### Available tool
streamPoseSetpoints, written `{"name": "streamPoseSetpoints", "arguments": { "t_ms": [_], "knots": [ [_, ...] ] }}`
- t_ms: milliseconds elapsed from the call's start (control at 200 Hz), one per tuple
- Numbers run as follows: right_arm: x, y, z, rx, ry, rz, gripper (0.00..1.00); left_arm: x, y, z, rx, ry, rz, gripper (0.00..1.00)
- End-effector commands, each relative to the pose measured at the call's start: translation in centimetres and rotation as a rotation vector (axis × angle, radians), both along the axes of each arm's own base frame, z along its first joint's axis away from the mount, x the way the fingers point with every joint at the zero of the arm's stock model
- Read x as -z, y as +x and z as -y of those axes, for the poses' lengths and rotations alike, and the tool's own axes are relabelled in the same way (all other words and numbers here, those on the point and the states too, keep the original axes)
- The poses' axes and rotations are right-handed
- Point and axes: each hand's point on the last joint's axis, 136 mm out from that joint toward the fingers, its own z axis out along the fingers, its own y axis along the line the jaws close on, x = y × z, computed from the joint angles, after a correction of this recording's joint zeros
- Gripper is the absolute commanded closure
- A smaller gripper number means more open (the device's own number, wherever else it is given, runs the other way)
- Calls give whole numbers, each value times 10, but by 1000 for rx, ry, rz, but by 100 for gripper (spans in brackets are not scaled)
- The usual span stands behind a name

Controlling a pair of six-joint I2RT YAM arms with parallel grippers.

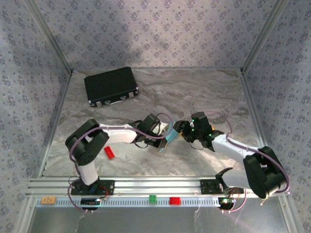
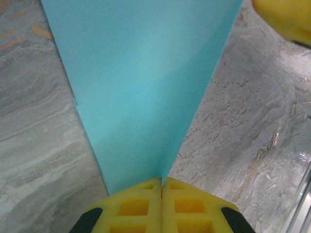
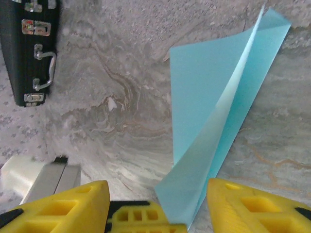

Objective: Fold a paper plane with a square sheet of paper (pick it up from the middle)
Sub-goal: Fold the wing for the fifth time at the center of the table.

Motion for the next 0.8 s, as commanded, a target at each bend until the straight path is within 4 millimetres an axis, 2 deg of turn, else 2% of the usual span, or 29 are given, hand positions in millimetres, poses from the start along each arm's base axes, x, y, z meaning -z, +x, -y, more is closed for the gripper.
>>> {"name": "streamPoseSetpoints", "arguments": {
  "t_ms": [0, 270, 530, 640, 795],
  "knots": [
    [18, -4, 10, 59, -54, -105, 43, -9, 1, -4, 25, 49, 88, 100],
    [15, -2, 0, 34, -52, -128, 46, -8, -5, -6, 81, 142, 185, 100],
    [27, -8, -5, -9, -60, -194, 53, -12, -3, -10, 78, 172, 247, 100],
    [28, -9, -7, -15, -55, -200, 58, -15, -2, -12, 74, 175, 268, 99],
    [25, -8, -11, -17, -35, -188, 75, -17, -3, -12, 85, 191, 300, 93]
  ]
}}
